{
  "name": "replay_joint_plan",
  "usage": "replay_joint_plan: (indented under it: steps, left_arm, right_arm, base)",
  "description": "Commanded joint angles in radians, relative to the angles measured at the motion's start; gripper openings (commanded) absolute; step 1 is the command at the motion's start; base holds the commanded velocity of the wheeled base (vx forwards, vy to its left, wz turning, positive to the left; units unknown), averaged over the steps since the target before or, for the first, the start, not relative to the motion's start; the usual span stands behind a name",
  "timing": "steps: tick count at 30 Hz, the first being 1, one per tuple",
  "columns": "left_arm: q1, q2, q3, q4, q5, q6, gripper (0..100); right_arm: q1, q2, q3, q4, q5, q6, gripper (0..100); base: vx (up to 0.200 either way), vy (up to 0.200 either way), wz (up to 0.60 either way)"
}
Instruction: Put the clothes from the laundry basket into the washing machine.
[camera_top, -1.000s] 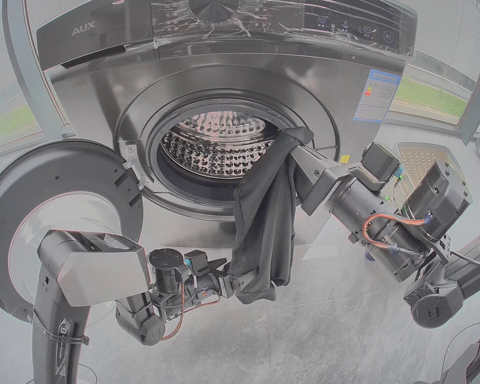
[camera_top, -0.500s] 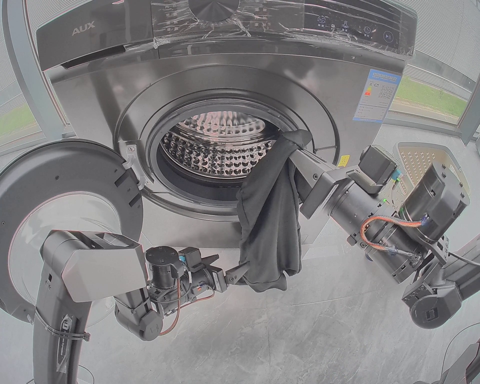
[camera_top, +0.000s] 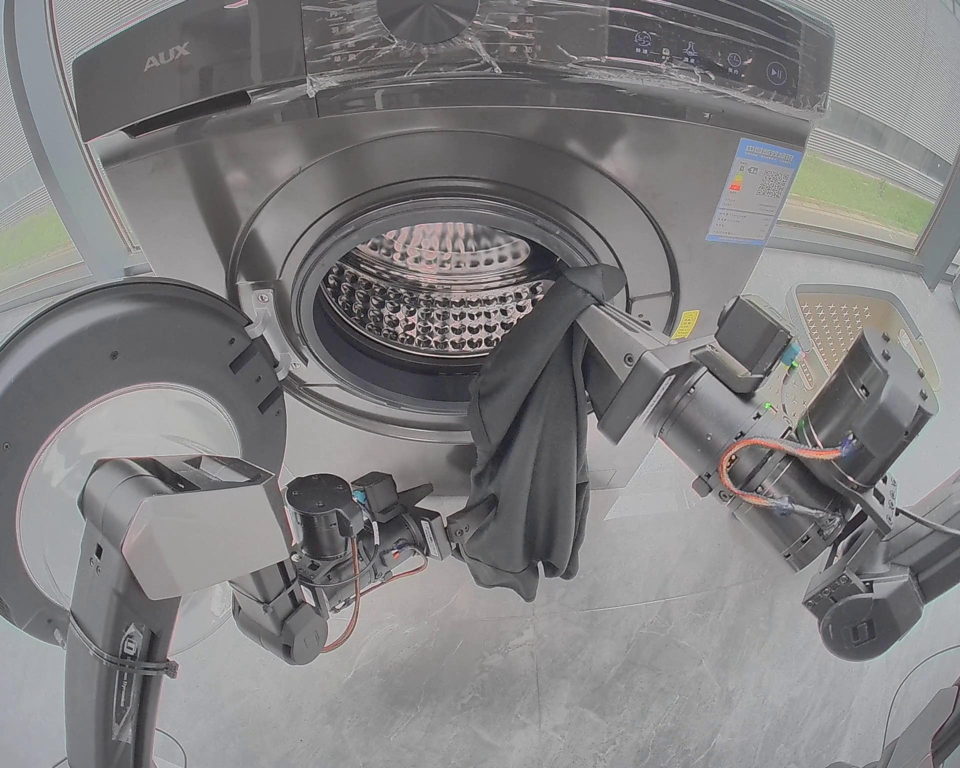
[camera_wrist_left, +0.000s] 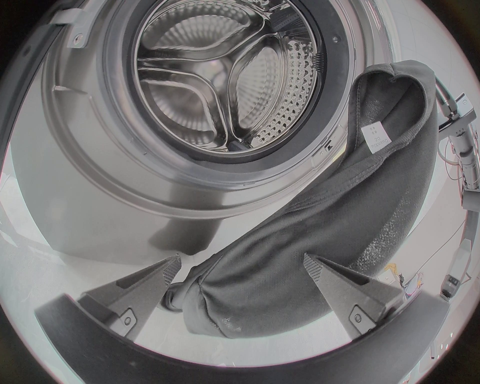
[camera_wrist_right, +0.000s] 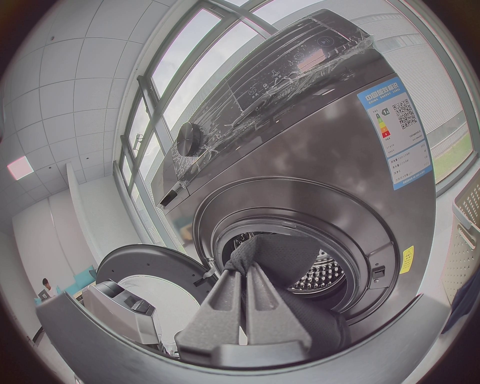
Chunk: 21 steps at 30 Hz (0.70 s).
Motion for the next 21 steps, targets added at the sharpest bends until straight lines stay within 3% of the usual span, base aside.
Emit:
replay_joint_plan:
  steps: [1,16,17,21]
  left_arm:
    - [-0.004,0.027,-0.040,0.001,0.000,0.001,100]
    - [-0.042,0.053,-0.117,0.007,-0.037,0.006,100]
    - [-0.042,0.056,-0.120,0.007,-0.037,0.006,0]
    - [-0.042,0.061,-0.139,0.007,-0.038,0.006,0]
  right_arm:
    - [0.002,0.006,-0.001,-0.001,0.000,0.000,0]
    - [0.002,0.006,0.002,-0.002,0.000,0.000,0]
    - [0.002,0.006,0.002,-0.002,0.000,0.000,0]
    - [0.001,0.004,0.002,-0.002,0.000,0.000,0]
  base:
    - [0.000,0.000,0.00]
    - [0.000,0.000,0.00]
    - [0.000,0.000,0.00]
    - [0.000,0.000,0.00]
